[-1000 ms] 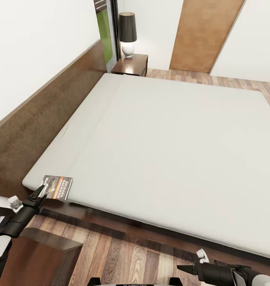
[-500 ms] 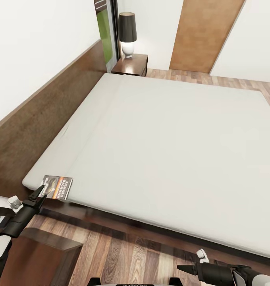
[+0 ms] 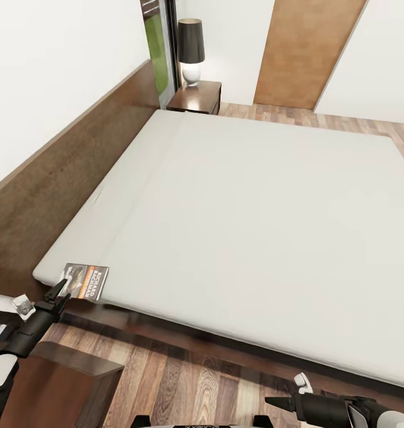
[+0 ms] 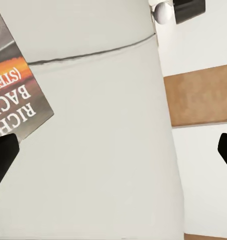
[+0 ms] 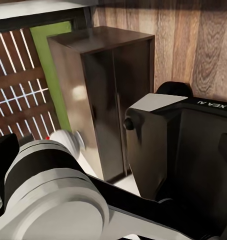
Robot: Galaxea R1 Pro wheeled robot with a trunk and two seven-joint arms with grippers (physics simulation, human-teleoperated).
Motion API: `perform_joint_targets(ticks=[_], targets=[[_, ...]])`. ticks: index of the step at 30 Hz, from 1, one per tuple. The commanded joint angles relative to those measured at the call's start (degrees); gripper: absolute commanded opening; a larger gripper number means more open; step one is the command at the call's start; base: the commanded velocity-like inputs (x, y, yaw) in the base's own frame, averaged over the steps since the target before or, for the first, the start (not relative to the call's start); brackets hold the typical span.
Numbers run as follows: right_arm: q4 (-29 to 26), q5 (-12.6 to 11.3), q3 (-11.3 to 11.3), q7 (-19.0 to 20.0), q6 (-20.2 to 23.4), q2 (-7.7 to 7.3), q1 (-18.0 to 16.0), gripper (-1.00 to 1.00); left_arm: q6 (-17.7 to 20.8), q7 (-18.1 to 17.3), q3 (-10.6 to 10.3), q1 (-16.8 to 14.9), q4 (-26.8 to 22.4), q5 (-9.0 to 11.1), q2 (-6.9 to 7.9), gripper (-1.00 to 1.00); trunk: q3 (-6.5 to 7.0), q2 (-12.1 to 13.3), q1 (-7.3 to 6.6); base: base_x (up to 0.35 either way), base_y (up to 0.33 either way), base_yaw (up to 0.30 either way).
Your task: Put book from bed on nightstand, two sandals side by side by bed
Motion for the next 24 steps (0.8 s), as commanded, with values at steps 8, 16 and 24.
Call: perform_joint_targets(ticks=[8, 16, 24], targets=[[0.1, -0.6, 0.4, 0.3, 0.6, 0.01, -0.1, 1.00, 0.4, -0.1, 0.3, 0.0, 0.3, 0.3, 0.06, 1.00, -0.03, 0.0, -0.02, -0.099, 0.000, 0.000], [0.1, -0.6, 0.4, 0.3, 0.6, 0.01, -0.1, 1.00, 0.4, 0.0, 0.3, 0.0, 0.3, 0.3, 0.06, 1.00, -0.03, 0.0, -0.02, -0.002, 0.000, 0.000], [0.1, -0.6, 0.4, 0.3, 0.5, 0.01, -0.1, 1.00, 0.4, 0.0, 0.3, 0.0, 0.3, 0.3, 0.06, 1.00, -1.47, -3.2, 1.74, 0.000, 0.000, 0.000]])
